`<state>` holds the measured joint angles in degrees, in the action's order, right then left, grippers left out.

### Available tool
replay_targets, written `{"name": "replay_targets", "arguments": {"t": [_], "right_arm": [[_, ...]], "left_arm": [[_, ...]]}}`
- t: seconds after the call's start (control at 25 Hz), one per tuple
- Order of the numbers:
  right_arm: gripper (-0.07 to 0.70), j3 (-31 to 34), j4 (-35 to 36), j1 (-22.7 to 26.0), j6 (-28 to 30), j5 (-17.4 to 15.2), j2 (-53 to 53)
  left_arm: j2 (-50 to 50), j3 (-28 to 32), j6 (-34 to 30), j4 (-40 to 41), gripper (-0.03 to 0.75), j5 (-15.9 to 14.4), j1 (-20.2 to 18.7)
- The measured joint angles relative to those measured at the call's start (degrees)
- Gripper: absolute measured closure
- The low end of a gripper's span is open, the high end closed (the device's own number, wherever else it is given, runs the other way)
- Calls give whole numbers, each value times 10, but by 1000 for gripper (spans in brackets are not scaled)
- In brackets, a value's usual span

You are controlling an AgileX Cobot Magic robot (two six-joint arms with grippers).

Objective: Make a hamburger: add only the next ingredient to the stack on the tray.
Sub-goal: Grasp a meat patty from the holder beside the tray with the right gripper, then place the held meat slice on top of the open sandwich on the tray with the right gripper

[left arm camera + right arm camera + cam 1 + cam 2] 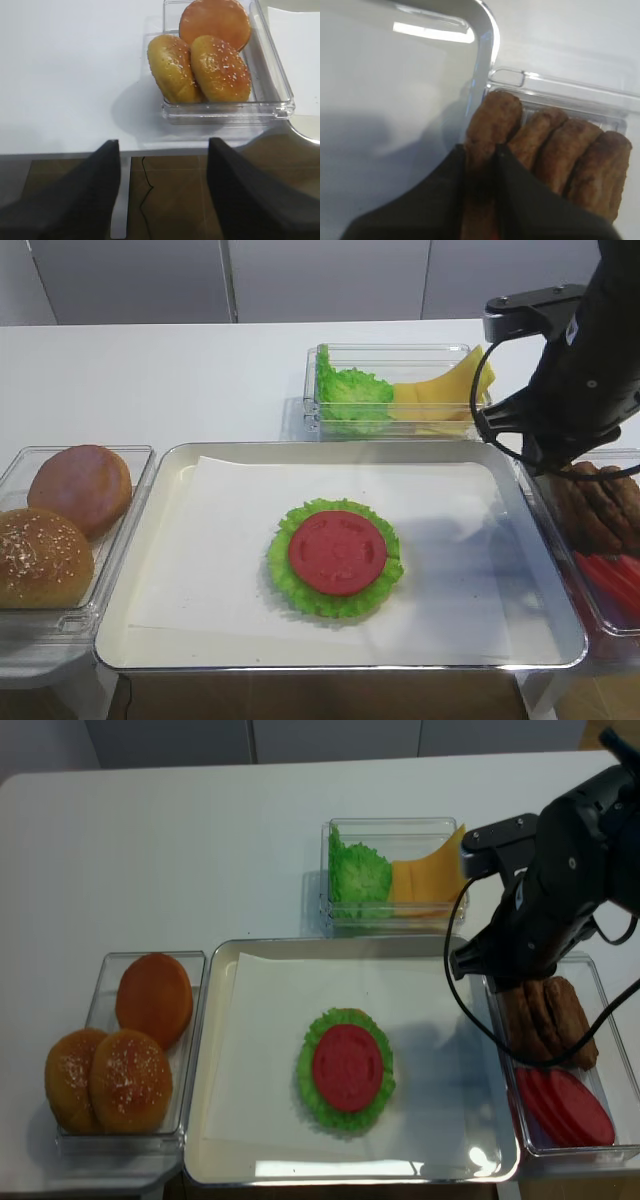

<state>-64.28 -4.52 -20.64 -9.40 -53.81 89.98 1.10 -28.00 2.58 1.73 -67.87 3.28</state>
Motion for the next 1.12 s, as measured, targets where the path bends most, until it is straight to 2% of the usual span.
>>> {"name": "replay_targets", "arguments": {"t": [0.4, 0.84, 1.0, 1.12], "right_arm": [[494, -1, 1, 0, -2, -8, -14], [497, -1, 9, -2, -10, -20, -140], [497, -1, -21, -46, -27, -21, -174], [497, -1, -55, -110, -63, -31, -176]], "left_arm": [[0, 0, 0, 0, 304, 0, 0], [0, 0, 0, 0, 304, 0, 0], [0, 0, 0, 0, 304, 0, 0], [0, 0, 0, 0, 304, 0, 0]]}}
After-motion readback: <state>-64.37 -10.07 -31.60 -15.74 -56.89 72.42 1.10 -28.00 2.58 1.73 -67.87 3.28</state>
